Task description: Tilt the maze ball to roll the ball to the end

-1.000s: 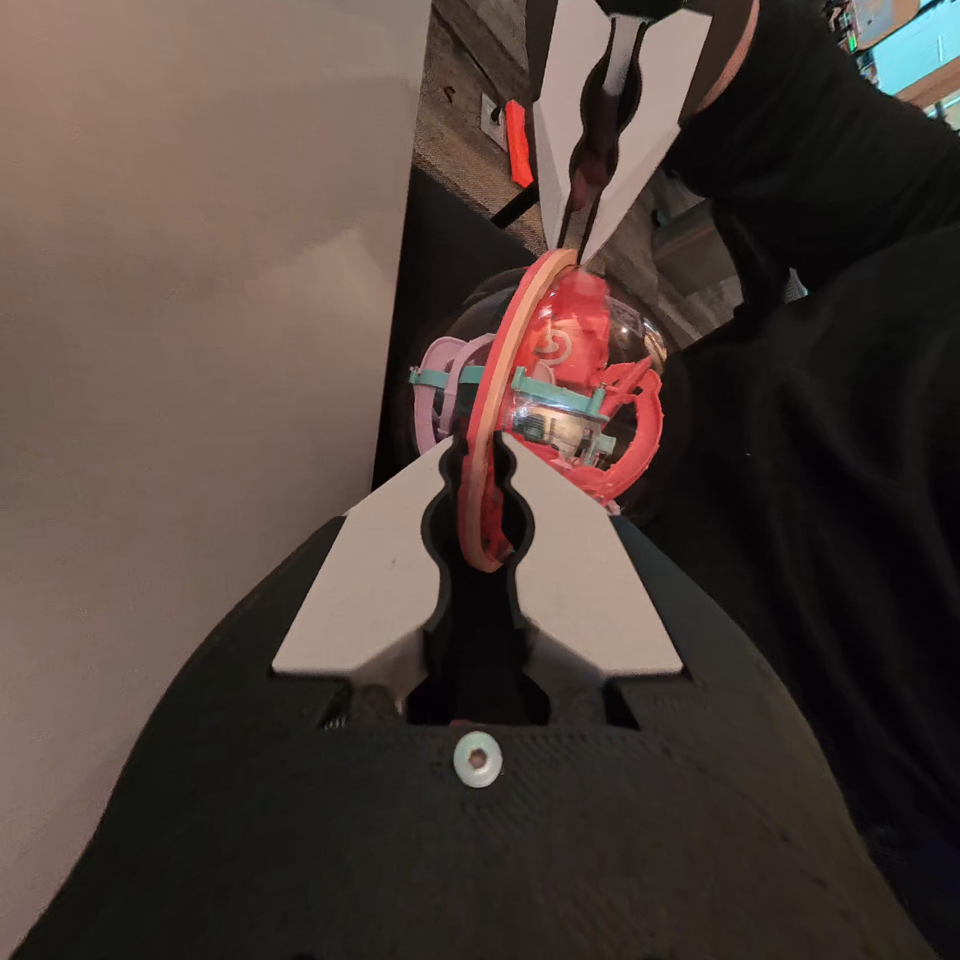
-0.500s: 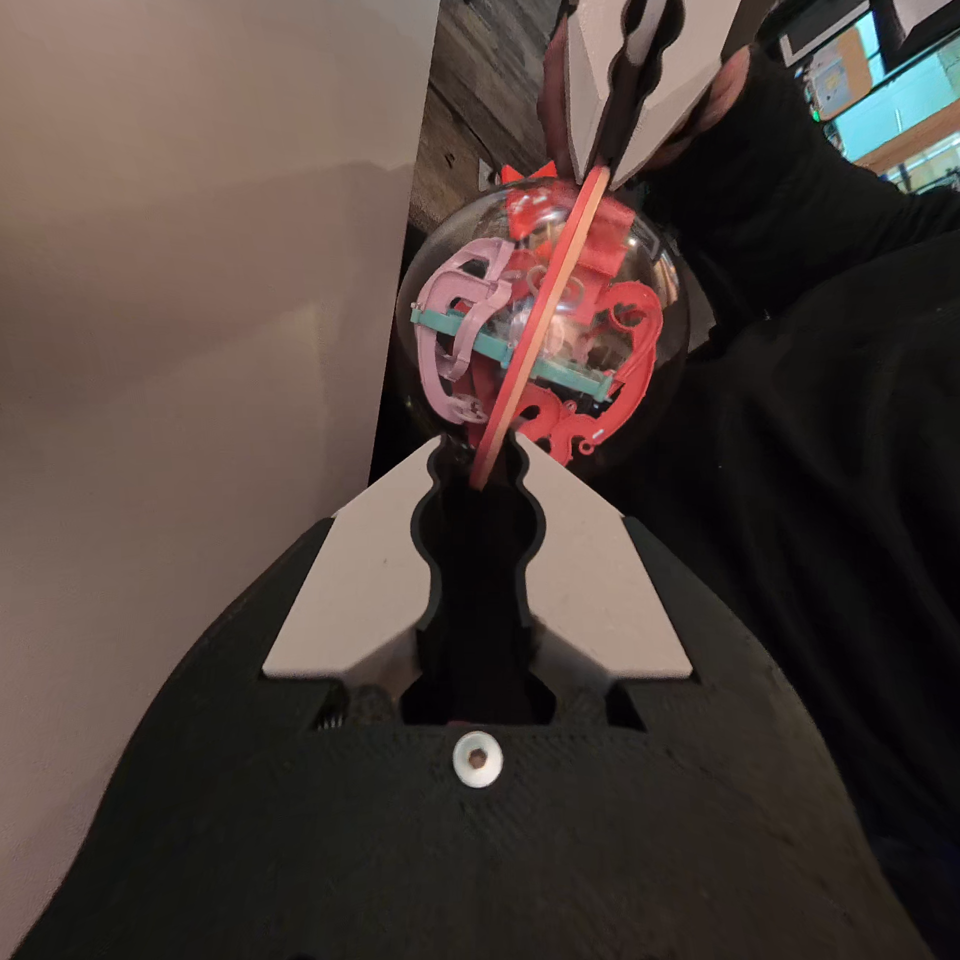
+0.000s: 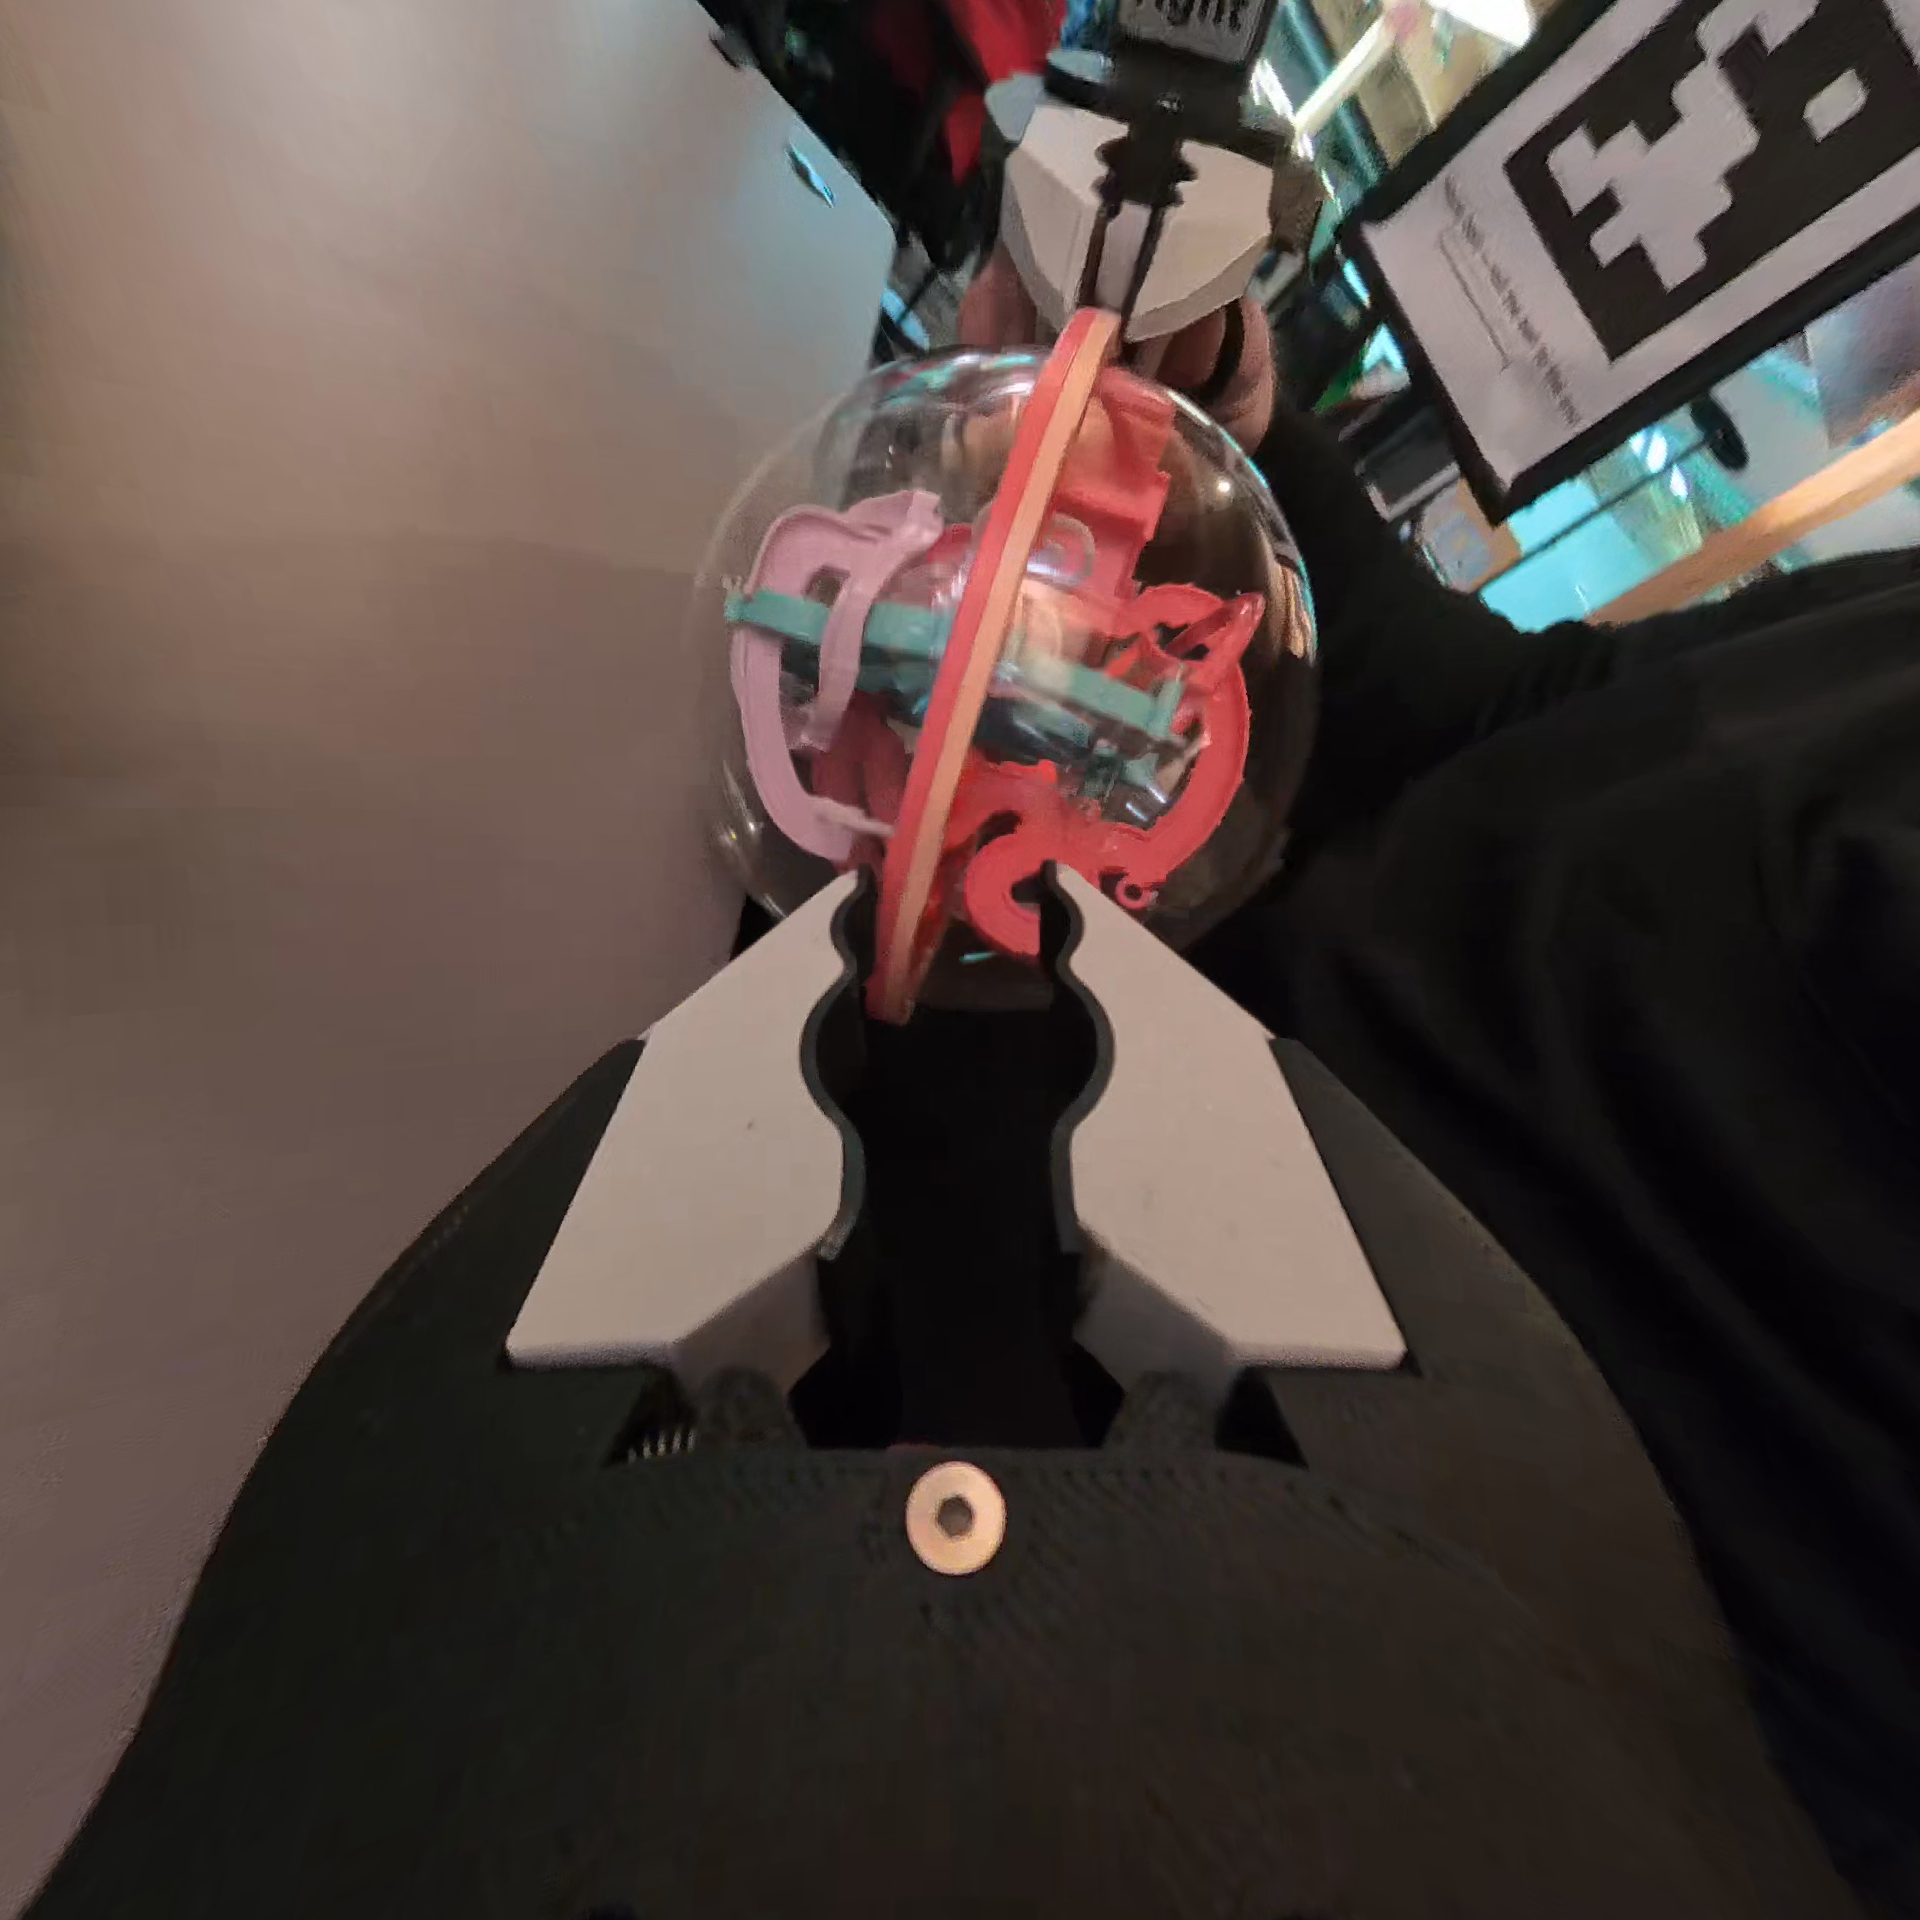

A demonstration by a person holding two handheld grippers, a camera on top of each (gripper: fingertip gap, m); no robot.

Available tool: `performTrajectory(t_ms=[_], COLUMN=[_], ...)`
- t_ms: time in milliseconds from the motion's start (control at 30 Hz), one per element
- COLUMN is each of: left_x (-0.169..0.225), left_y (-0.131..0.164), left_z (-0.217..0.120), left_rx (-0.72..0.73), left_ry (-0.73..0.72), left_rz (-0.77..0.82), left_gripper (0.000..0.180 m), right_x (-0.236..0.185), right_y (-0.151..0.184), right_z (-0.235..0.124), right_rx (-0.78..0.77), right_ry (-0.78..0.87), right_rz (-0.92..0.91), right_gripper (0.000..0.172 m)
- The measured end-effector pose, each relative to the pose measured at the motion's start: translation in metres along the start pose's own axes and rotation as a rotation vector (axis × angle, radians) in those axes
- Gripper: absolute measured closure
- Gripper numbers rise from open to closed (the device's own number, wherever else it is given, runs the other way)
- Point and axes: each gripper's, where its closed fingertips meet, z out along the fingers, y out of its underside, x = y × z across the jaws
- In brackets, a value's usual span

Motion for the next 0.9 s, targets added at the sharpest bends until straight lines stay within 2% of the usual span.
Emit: performTrajectory(t_ms=[67,200,500,633,800,867,900], left_x=[-0.007,-0.019,-0.062,-0.07,-0.068,-0.061,-0.06], left_y=[-0.003,-0.012,-0.019,-0.019,-0.019,-0.026,-0.027], left_z=[-0.011,-0.028,-0.05,-0.058,-0.052,-0.052,-0.052], left_rx=[0.043,0.153,0.3,0.373,0.423,0.468,0.475], left_ry=[-0.039,-0.061,-0.23,-0.202,-0.123,-0.051,-0.041], left_rz=[-0.016,-0.077,-0.166,-0.249,-0.319,-0.332,-0.338], left_gripper=[0.145,0.143,0.132,0.13,0.132,0.146,0.146], right_x=[0.009,0.035,0.079,0.098,0.113,0.117,0.119], right_y=[-0.015,-0.04,-0.047,-0.045,-0.034,-0.032,-0.031], right_z=[0.003,0.011,0.029,0.025,0.027,0.027,0.026], right_rx=[0.042,0.13,0.173,0.167,0.128,0.118,0.12], right_ry=[0.005,0.005,-0.056,-0.054,-0.047,-0.044,-0.044], right_rz=[0.0,0.051,0.212,0.28,0.327,0.336,0.34], right_gripper=[0.165,0.166,0.165,0.165,0.165,0.165,0.165])
